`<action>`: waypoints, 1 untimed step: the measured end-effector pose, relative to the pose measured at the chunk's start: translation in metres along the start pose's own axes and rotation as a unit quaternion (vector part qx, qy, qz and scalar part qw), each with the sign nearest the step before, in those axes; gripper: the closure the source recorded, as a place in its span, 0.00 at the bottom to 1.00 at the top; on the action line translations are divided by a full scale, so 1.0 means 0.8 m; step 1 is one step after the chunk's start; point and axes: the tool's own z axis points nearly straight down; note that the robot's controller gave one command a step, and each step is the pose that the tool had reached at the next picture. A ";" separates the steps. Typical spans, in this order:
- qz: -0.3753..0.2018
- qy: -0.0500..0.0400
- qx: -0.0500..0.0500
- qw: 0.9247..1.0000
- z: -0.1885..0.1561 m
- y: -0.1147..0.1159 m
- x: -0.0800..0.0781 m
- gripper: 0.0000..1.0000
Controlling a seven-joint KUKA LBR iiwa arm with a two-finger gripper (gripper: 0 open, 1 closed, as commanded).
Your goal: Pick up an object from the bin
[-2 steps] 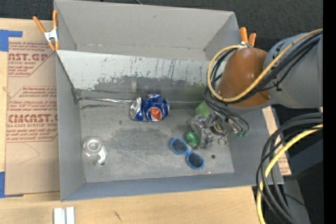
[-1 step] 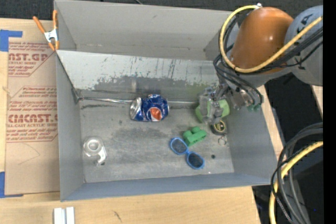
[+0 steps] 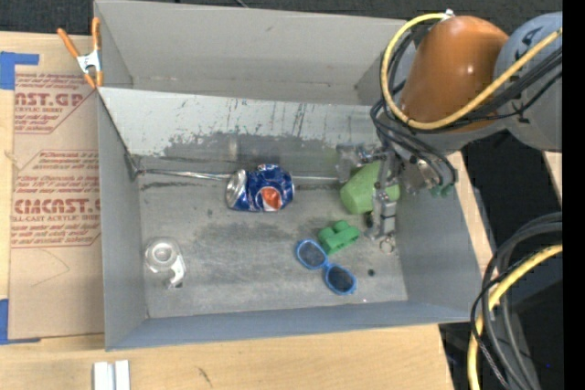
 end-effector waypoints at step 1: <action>-0.099 0.004 -0.002 0.995 0.146 0.000 0.043 0.00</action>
Offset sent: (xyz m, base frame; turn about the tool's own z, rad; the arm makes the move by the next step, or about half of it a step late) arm -0.0308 -0.0093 -0.1133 -0.1974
